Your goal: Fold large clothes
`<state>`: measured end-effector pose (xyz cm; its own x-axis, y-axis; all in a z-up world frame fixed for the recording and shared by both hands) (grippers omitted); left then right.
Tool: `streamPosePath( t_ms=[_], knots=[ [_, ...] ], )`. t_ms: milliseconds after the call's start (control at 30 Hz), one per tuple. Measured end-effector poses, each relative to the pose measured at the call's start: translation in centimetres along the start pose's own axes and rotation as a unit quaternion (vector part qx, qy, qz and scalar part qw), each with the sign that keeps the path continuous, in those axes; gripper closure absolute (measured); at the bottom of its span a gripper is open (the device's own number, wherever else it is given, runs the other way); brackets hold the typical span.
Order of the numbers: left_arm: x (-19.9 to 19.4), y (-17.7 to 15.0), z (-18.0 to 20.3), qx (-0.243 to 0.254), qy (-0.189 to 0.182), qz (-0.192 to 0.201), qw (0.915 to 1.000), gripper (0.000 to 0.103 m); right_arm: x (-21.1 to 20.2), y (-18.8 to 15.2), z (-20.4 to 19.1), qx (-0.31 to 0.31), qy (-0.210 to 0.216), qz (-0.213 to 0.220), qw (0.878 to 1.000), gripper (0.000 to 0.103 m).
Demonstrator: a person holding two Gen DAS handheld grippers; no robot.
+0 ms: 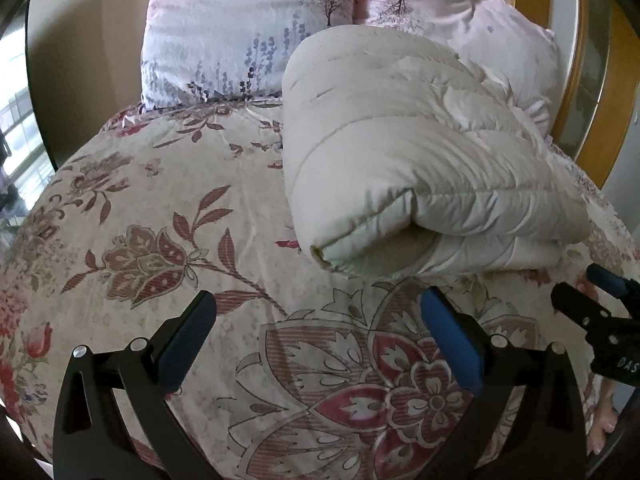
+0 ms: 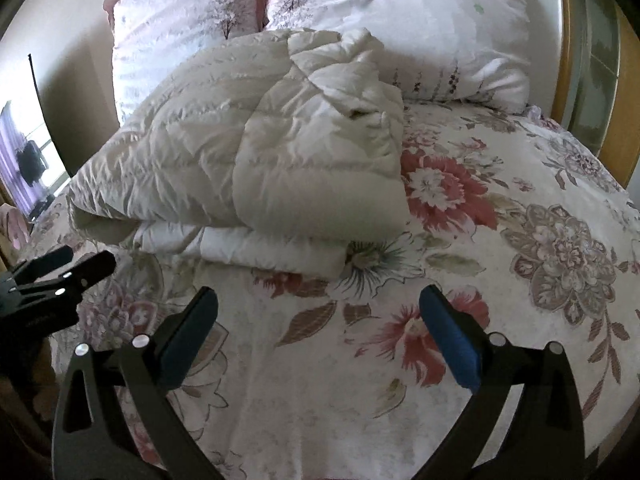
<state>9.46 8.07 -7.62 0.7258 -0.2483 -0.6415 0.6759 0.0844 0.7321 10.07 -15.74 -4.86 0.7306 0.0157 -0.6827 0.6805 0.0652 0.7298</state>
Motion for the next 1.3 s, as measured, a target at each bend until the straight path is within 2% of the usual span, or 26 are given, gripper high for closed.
streamPosePath(
  t_ms=[167,567,1300],
  knots=[
    [-0.37,-0.09,-0.26,-0.005,-0.011,0.012,0.9999,0.001,-0.20,0.04,-0.20,-0.006,-0.010,0.010,1.000,0.002],
    [-0.09,-0.18,0.29,0.010,0.014,0.005,0.9998,0.001,-0.03,0.02,-0.41,-0.011,-0.022,0.004,1.000,0.002],
    [0.19,-0.24,0.31,0.012,0.019,-0.002,0.9998,0.001,0.21,0.04,-0.63,-0.016,-0.024,-0.003,1.000,0.002]
  ],
)
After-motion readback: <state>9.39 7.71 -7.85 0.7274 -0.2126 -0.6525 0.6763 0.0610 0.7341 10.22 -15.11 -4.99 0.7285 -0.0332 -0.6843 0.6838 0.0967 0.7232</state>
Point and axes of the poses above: each gripper's, at about its wrist camera, not at the fingertips, and x roughly the way its jaws point, z to its right, y to its top, the point moved 1 cm from there along x, roughly the way its jaws point, and after that the axes turned 12 degrees about -y, right-handed, at the moved point
